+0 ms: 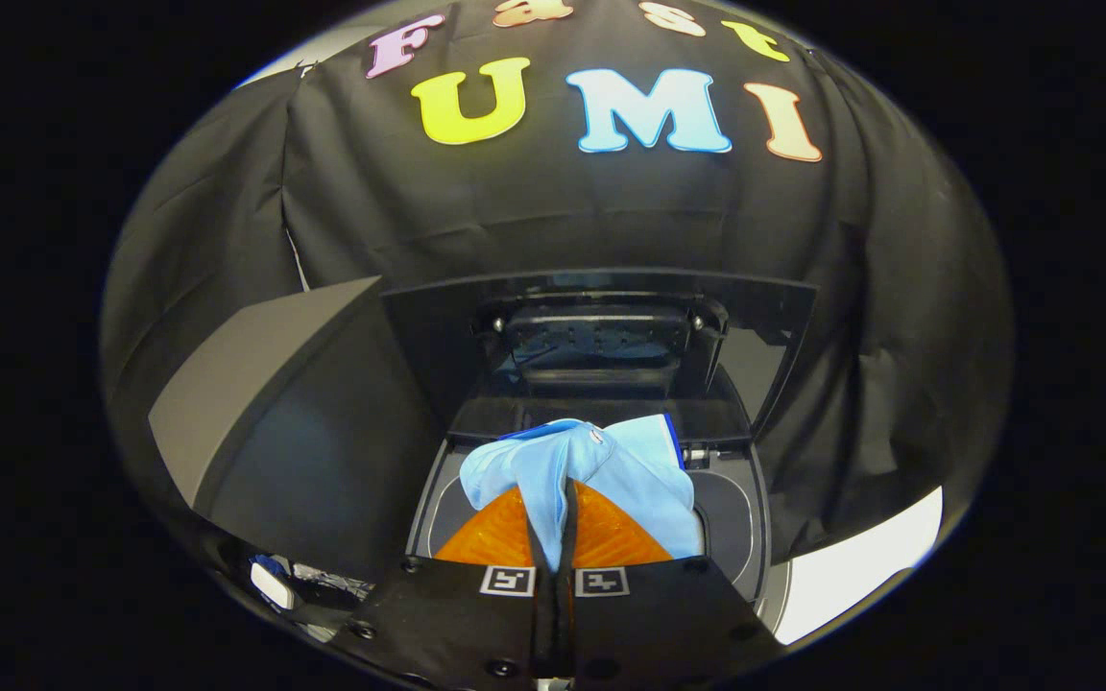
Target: Put the clothes into the washing machine and then close the washing machine lid.
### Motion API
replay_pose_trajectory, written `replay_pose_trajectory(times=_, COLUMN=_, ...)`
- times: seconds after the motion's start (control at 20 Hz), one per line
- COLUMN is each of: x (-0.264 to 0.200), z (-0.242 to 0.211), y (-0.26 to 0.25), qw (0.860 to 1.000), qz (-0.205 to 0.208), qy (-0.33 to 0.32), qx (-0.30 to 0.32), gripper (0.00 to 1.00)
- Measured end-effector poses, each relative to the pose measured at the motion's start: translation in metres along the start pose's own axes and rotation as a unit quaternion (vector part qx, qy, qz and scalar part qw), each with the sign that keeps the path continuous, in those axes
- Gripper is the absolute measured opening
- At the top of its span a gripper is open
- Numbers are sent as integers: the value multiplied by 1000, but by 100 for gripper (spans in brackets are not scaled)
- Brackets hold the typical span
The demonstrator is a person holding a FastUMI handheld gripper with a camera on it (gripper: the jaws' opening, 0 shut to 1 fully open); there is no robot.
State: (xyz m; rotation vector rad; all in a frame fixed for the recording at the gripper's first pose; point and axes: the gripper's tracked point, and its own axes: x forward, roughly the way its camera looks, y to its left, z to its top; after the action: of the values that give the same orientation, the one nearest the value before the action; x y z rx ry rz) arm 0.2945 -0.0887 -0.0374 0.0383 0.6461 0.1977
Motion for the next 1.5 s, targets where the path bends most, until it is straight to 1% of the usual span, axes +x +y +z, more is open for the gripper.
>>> replay_pose_trajectory(times=0.25, x=29, z=-30, y=-4, qw=999, qz=-3, qy=31, qx=-9, gripper=1)
replay_pose_trajectory(times=0.45, x=56, z=-58, y=-10, qw=998, qz=-10, qy=61, qx=9, gripper=1)
replay_pose_trajectory(times=0.6, x=75, z=-79, y=-18, qw=996, qz=-25, qy=83, qx=17, gripper=2)
replay_pose_trajectory(times=0.95, x=98, z=-115, y=-29, qw=990, qz=-38, qy=128, qx=34, gripper=1)
replay_pose_trajectory(times=1.15, x=100, z=-123, y=-31, qw=988, qz=-44, qy=139, qx=41, gripper=2)
replay_pose_trajectory(times=1.5, x=100, z=-120, y=-31, qw=988, qz=-44, qy=139, qx=43, gripper=2)
